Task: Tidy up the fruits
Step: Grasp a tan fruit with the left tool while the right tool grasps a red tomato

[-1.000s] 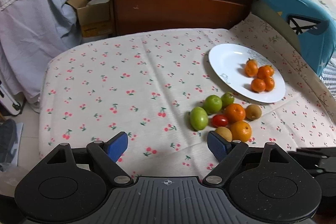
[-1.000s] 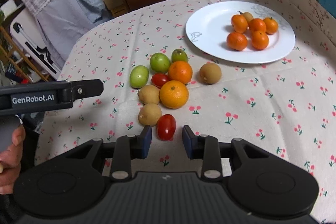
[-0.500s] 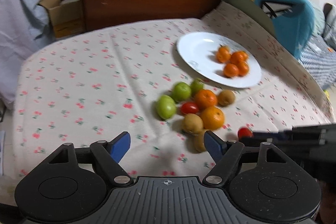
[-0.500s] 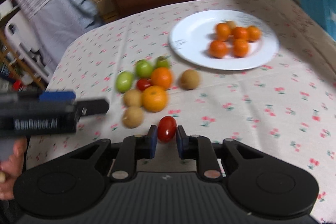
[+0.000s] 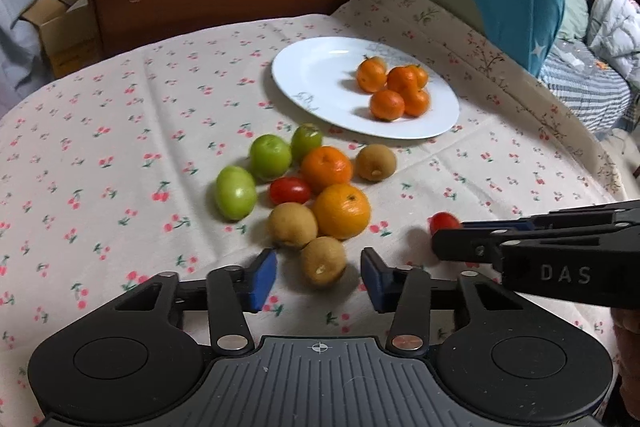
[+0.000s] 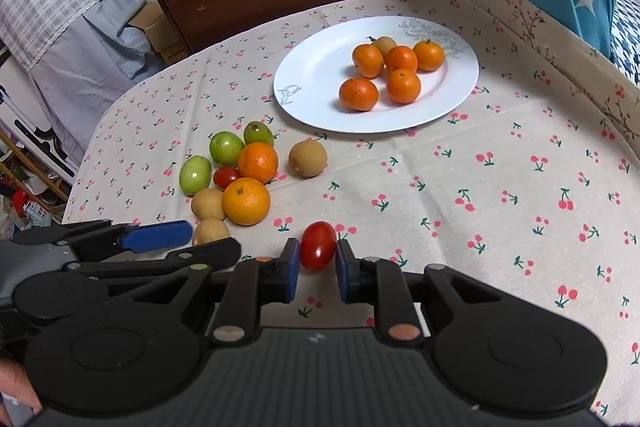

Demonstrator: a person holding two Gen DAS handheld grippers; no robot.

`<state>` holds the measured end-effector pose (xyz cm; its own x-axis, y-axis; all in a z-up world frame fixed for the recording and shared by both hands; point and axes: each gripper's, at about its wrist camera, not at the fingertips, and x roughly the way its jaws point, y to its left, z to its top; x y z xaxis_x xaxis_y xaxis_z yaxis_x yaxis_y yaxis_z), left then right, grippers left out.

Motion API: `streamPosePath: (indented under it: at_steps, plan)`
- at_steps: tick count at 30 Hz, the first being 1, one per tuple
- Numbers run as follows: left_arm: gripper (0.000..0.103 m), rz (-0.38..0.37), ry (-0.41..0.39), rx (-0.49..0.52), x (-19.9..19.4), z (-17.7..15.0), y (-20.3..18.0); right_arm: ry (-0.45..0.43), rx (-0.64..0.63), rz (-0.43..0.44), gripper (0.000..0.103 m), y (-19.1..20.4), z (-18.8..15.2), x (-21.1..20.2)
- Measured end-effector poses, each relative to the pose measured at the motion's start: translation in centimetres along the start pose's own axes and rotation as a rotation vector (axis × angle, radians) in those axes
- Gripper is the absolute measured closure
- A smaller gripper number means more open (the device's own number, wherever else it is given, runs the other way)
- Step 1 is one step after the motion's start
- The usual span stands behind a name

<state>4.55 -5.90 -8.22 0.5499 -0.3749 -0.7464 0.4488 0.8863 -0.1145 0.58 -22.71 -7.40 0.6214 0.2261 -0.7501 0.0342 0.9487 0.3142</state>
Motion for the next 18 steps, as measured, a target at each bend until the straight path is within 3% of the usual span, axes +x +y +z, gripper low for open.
streamPosePath:
  at_steps: [2, 4, 18]
  plan:
    - [0.076, -0.002, 0.000, 0.006, 0.1, 0.0, -0.1, 0.002, -0.001, -0.001, 0.084, 0.0, 0.0, 0.1]
    - [0.080, -0.001, 0.000, 0.009, -0.1, -0.1, -0.1, 0.004, 0.001, -0.001, 0.084, 0.0, 0.0, 0.1]
    - [0.080, -0.019, -0.010, 0.003, -1.4, -0.6, -0.5, 0.004, 0.018, 0.023, 0.084, -0.3, 0.2, -0.1]
